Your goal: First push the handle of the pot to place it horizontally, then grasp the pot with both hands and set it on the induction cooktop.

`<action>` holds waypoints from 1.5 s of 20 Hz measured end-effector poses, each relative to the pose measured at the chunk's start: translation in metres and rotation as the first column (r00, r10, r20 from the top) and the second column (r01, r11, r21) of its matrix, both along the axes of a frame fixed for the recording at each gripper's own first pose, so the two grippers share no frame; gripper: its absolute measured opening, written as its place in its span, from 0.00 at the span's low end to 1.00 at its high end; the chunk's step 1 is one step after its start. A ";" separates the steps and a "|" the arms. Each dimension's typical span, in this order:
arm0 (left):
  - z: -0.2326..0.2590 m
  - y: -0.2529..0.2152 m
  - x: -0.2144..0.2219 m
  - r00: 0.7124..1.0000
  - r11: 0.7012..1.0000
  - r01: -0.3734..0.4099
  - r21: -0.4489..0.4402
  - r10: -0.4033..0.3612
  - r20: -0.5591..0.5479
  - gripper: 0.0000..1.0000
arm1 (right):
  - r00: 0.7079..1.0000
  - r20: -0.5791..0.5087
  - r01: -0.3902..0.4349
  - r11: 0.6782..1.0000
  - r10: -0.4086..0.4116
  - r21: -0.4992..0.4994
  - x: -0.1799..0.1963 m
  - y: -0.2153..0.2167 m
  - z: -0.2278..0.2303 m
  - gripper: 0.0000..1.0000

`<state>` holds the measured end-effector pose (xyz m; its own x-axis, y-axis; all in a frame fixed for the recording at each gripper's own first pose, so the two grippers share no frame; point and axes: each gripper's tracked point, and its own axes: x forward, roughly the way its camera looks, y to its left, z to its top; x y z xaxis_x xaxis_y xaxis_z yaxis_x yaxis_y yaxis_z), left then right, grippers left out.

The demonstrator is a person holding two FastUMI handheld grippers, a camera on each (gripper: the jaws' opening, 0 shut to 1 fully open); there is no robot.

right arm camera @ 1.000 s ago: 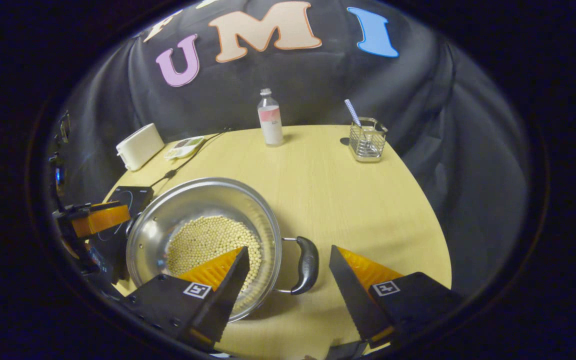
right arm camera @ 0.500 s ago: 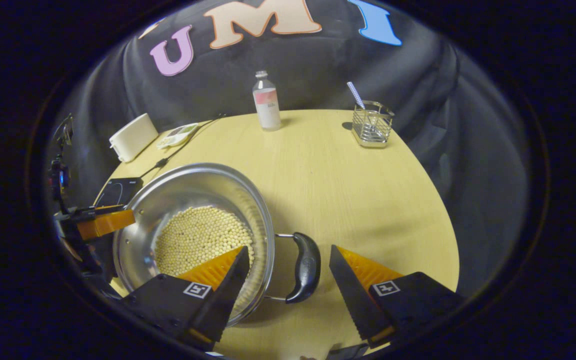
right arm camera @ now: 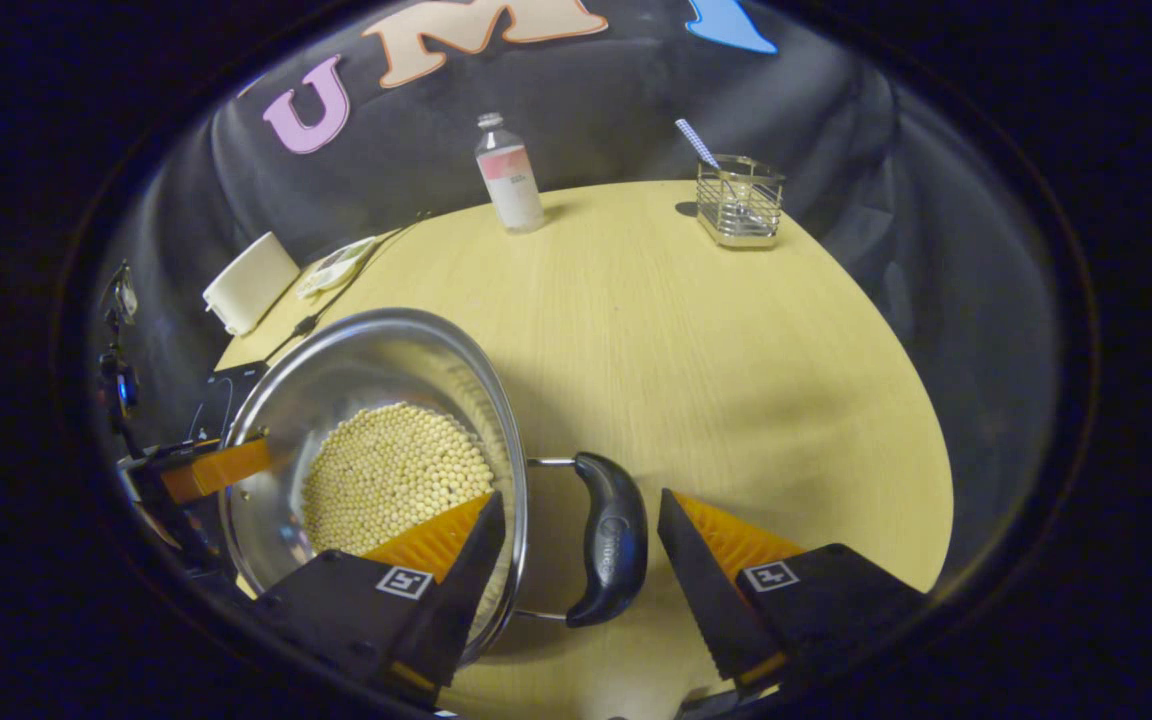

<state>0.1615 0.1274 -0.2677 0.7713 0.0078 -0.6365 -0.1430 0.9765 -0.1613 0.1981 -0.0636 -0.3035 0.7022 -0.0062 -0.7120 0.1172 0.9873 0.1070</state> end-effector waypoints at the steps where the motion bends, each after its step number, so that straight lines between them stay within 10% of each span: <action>1: 0.000 -0.001 0.001 1.000 1.000 0.002 0.000 -0.002 0.001 0.96 | 1.000 -0.003 -0.002 1.000 0.002 0.003 0.001 0.001 -0.001 0.96; 6: -0.001 0.000 0.005 1.000 1.000 -0.018 0.007 0.018 0.001 0.85 | 1.000 -0.014 0.007 1.000 -0.007 0.027 0.003 0.001 -0.003 0.84; 7: -0.002 0.000 0.004 1.000 1.000 -0.017 0.006 0.017 -0.006 0.84 | 1.000 -0.017 0.009 1.000 -0.008 0.029 0.003 0.001 -0.003 0.67; 13: -0.003 -0.003 0.005 1.000 1.000 -0.010 0.014 0.010 -0.018 0.68 | 1.000 -0.016 0.009 1.000 -0.009 0.022 0.008 0.001 -0.009 0.59; 30: -0.004 -0.006 0.003 0.998 0.999 -0.047 -0.015 0.047 -0.037 0.63 | 1.000 -0.003 0.006 1.000 -0.006 0.026 0.006 0.000 -0.005 0.55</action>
